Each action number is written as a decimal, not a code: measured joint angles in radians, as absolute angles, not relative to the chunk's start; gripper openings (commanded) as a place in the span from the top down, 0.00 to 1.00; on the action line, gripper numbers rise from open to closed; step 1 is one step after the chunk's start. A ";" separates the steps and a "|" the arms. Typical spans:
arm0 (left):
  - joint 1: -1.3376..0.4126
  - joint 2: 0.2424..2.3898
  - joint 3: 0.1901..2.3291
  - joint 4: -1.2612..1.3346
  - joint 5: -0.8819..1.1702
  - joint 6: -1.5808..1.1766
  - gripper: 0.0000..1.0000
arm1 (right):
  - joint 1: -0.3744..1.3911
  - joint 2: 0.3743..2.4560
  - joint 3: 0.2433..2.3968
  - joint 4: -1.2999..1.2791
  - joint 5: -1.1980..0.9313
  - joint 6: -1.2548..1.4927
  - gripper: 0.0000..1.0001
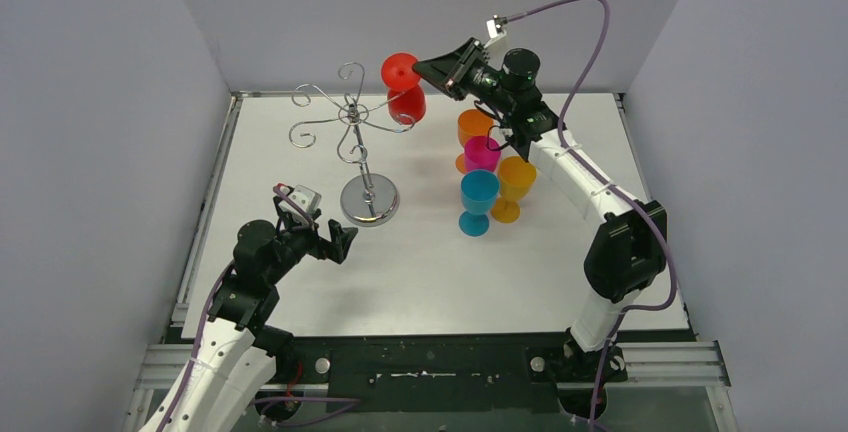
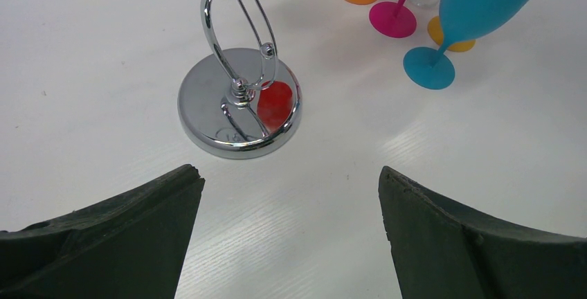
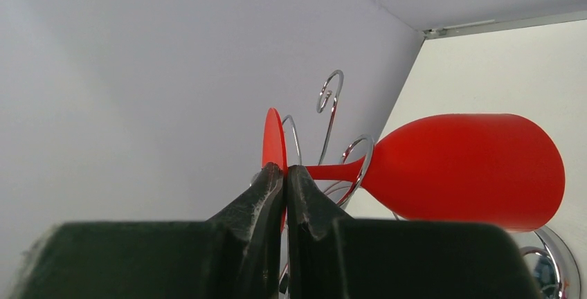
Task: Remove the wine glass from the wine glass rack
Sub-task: Pick up the wine glass from the wine rack, then place the wine glass at the center of the board.
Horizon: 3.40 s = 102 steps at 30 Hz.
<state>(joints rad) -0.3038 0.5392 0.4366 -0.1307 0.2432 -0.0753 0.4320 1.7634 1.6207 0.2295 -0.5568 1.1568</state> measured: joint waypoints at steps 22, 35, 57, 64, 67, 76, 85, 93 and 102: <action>-0.299 0.540 0.437 -0.131 0.244 -0.075 0.03 | 0.525 1.864 1.834 0.033 -0.538 1.014 1.00; -0.297 0.545 0.437 -0.131 0.248 -0.075 0.03 | 0.512 1.944 1.904 0.059 -0.501 1.017 1.00; -0.310 0.536 0.495 -0.170 0.187 -0.176 0.03 | 0.452 1.616 1.639 0.066 -0.284 0.848 1.00; -0.346 0.532 0.598 -0.230 0.184 -0.363 0.03 | 0.452 1.309 1.423 -0.027 -0.248 0.789 1.00; -0.346 0.483 0.589 -0.240 0.199 -0.419 0.03 | 0.452 1.171 1.330 -0.070 -0.249 0.746 1.00; -0.346 0.543 0.561 -0.127 0.438 -0.668 0.11 | 0.452 0.922 1.112 -0.103 -0.378 0.731 1.00; -0.348 0.542 0.581 -0.002 0.608 -0.858 0.15 | 0.593 0.953 1.034 -0.106 -0.477 0.733 1.00; -0.348 0.488 0.568 0.181 0.647 -0.994 0.36 | 0.806 0.975 0.937 -0.041 -0.403 0.760 1.00; -0.348 0.544 0.532 0.288 0.717 -1.064 0.48 | 0.837 1.115 0.960 -0.017 -0.435 0.689 1.00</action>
